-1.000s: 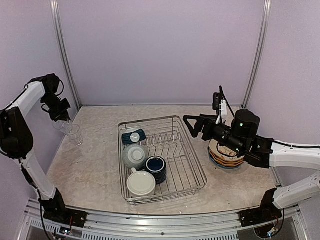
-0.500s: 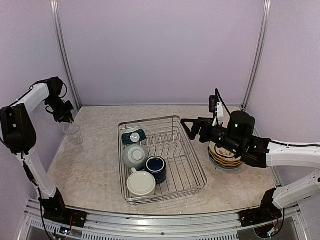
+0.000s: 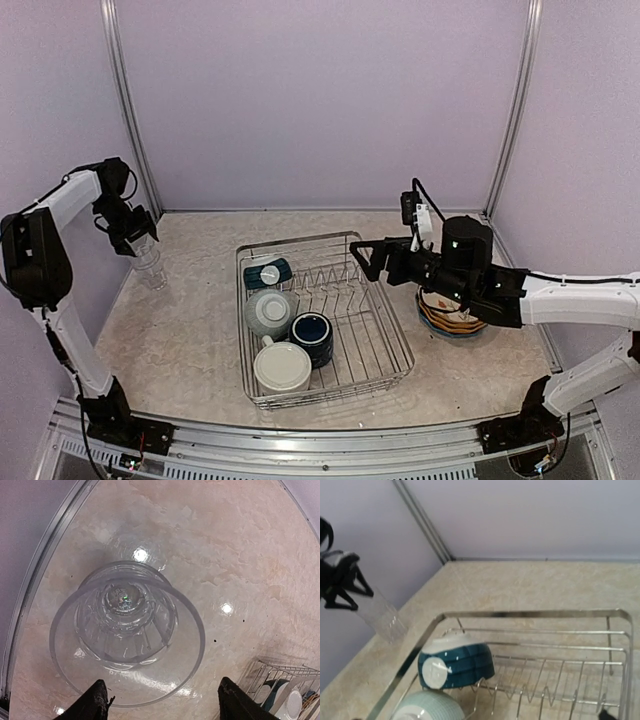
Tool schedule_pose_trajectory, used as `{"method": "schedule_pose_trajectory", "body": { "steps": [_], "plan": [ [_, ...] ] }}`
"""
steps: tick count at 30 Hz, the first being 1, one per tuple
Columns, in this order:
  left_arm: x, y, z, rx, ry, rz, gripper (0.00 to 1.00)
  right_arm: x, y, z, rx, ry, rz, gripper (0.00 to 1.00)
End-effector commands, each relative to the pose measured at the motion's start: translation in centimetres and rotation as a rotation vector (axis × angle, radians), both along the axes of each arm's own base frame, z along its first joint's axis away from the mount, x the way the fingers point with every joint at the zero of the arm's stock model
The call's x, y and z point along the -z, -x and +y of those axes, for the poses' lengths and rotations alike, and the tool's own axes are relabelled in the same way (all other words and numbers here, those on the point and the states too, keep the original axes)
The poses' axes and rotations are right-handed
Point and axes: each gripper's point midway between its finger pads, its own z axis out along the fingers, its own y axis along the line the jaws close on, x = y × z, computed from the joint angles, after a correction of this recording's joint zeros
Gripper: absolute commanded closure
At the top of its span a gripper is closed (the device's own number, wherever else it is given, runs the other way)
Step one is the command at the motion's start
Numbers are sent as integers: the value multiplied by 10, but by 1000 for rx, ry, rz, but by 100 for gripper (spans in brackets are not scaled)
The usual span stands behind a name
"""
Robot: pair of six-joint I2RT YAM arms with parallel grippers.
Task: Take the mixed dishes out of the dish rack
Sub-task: Place the cup down, then grab the cup from the dish rack.
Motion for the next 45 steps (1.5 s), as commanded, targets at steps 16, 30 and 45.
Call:
{"method": "schedule_pose_trajectory", "body": {
  "steps": [16, 30, 45],
  "plan": [
    [-123, 70, -217, 414, -7, -476, 1, 70, 20, 72, -421, 374, 201, 0],
    [-217, 47, -226, 548, 168, -936, 1, 92, 6, 73, -310, 398, 270, 0],
    [-204, 47, -218, 589, 373, -831, 1, 126, 40, 91, -252, 572, 352, 0]
  ]
}}
